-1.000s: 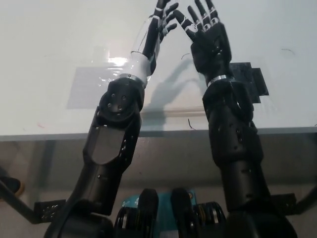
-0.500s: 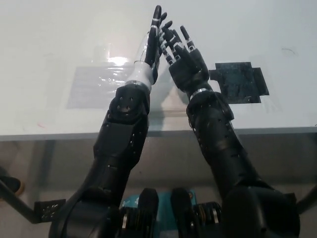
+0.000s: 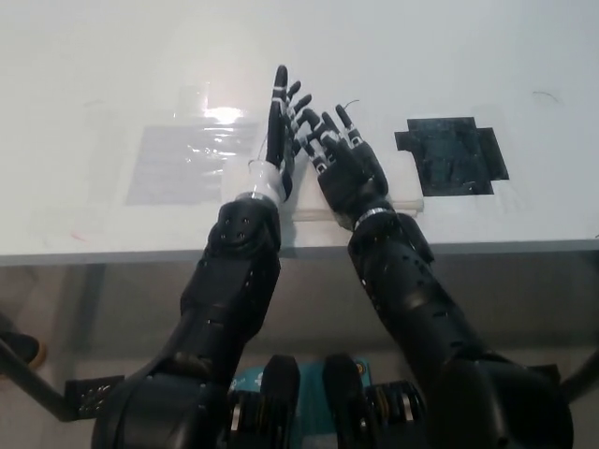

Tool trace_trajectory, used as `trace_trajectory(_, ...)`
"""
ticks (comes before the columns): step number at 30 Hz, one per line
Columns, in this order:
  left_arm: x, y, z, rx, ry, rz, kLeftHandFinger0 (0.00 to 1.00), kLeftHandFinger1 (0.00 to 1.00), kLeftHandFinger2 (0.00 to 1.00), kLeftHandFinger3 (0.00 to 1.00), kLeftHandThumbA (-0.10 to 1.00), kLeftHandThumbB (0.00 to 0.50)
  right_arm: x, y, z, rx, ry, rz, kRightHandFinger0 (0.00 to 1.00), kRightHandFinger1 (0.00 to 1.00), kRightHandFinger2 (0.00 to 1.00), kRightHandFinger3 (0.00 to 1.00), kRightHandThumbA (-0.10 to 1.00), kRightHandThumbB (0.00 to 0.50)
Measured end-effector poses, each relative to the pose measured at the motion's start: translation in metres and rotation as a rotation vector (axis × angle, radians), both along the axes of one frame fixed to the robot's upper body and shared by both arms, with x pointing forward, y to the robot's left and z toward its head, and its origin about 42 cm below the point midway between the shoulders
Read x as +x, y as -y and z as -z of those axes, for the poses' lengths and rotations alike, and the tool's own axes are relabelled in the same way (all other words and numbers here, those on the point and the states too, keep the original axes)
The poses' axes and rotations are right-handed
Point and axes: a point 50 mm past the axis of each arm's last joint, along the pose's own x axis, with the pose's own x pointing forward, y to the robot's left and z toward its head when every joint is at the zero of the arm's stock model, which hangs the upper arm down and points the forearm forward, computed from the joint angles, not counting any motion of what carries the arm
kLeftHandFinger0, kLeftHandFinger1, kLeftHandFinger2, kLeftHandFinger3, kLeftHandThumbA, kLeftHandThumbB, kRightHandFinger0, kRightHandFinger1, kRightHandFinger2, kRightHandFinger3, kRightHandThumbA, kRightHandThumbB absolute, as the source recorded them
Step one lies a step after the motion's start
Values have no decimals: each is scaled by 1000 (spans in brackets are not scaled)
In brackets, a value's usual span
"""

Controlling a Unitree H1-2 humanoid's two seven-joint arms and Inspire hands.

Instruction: A stack of napkins is kept in the middle of the table close to the robot and the robot places both its hands sideways on the stack. Then it moves its hands away from each other while pressing down on the napkins to make them smooth

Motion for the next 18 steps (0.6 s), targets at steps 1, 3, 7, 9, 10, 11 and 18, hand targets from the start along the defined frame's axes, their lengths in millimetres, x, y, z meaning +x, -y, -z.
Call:
trace_trajectory(1,-1,0,3,1,-4,0,1000,1000,1000,1000,1000,253,0,0,1,-12,3,-1,1000,1000,1000,1000,1000,218)
trace_trajectory(3,-2,1,6,6,-2,2,1000,1000,1000,1000,1000,271,0,1,2,-31,10,-3,1000,1000,1000,1000,1000,210)
trace_trajectory(7,-4,2,10,21,10,9,1000,1000,1000,1000,1000,281,-1,4,5,-55,17,-6,1000,1000,1000,1000,1000,220)
trace_trajectory(9,-5,2,12,26,13,10,1000,1000,1000,1000,1000,284,-1,5,6,-66,21,-8,1000,1000,1000,1000,1000,218)
trace_trajectory(10,-6,1,14,31,16,10,1000,1000,1000,1000,1000,274,-1,7,7,-78,25,-10,1000,1000,1000,1000,1000,221)
trace_trajectory(11,-7,-1,16,35,17,9,1000,1000,1000,1000,1000,273,-1,8,7,-89,28,-9,1000,1000,1000,1000,1000,221)
trace_trajectory(18,-12,-13,31,37,3,-10,1000,1000,1000,1000,1000,281,2,29,11,-132,57,22,1000,1000,1000,1000,1000,230)
